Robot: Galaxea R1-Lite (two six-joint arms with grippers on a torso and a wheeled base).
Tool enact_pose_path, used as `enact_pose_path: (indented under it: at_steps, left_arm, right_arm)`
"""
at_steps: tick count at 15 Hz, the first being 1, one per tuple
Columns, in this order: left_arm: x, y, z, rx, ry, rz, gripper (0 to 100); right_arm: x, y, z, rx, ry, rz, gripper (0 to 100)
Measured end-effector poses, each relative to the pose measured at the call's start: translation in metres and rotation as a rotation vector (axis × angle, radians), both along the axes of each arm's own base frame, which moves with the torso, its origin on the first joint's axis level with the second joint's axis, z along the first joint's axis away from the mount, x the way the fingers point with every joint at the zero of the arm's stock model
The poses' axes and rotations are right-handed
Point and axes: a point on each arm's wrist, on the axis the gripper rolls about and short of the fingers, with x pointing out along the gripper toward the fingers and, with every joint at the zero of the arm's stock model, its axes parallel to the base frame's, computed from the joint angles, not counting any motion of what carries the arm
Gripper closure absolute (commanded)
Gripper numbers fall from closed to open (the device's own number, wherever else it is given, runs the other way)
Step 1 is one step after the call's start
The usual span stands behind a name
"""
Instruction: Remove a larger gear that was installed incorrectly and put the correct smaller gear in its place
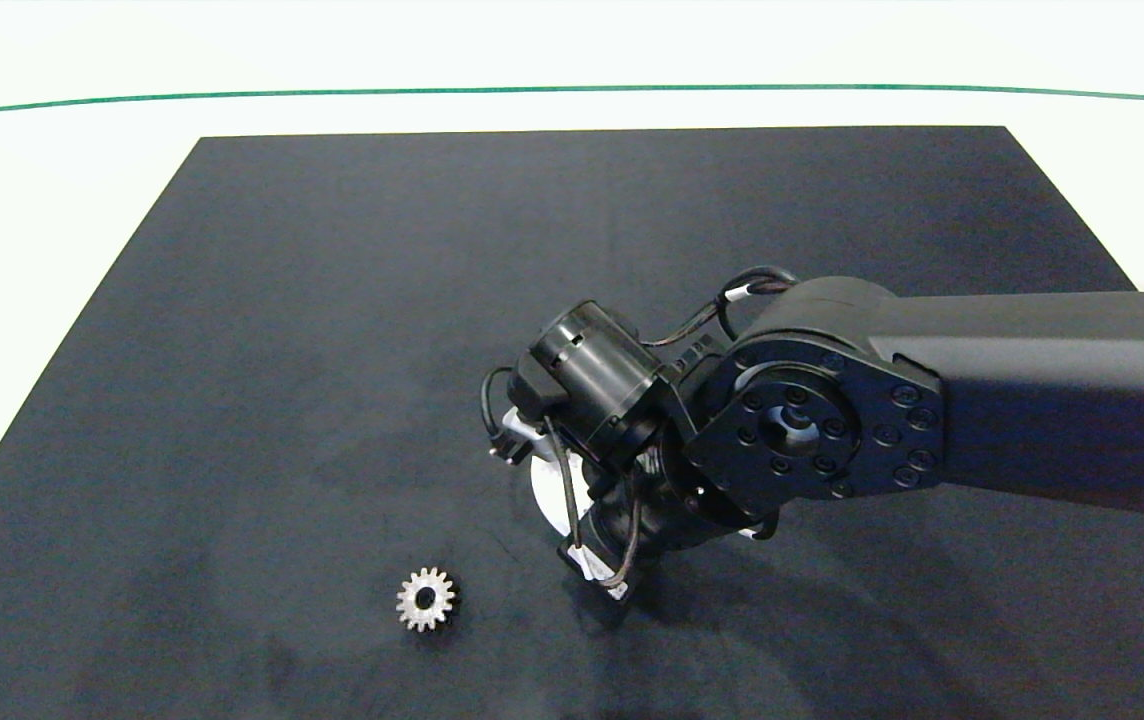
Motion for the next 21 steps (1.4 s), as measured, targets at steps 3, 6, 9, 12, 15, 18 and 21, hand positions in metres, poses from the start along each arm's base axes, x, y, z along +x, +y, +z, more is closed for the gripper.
enact_pose_path:
  at_steps: [3,6,9,12,15,18,21]
  left_arm:
    - [-0.001,0.0,0.0,0.0,-0.002,0.0,0]
    - [-0.001,0.0,0.0,0.0,-0.003,0.0,0]
    - [-0.001,0.0,0.0,0.0,-0.003,0.0,0]
    - [-0.001,0.0,0.0,0.0,-0.003,0.0,0]
    - [-0.001,0.0,0.0,0.0,-0.004,0.0,0]
    - [-0.002,0.0,0.0,-0.001,-0.006,0.0,0]
    - [-0.002,0.0,0.0,-0.001,-0.007,0.0,0]
  right_arm:
    - [0.0,-0.001,0.001,0.002,0.001,-0.002,66]
    - [0.0,-0.001,0.003,0.008,-0.003,-0.003,72]
    - [-0.001,-0.002,0.007,0.01,-0.011,0.005,78]
    - [-0.004,-0.003,0.012,0.016,-0.021,0.017,84]
    - [-0.006,-0.004,0.016,0.022,-0.027,0.019,90]
    - [-0.005,-0.006,0.014,0.008,-0.04,-0.003,96]
    - [-0.004,-0.006,0.013,-0.004,-0.051,-0.016,96]
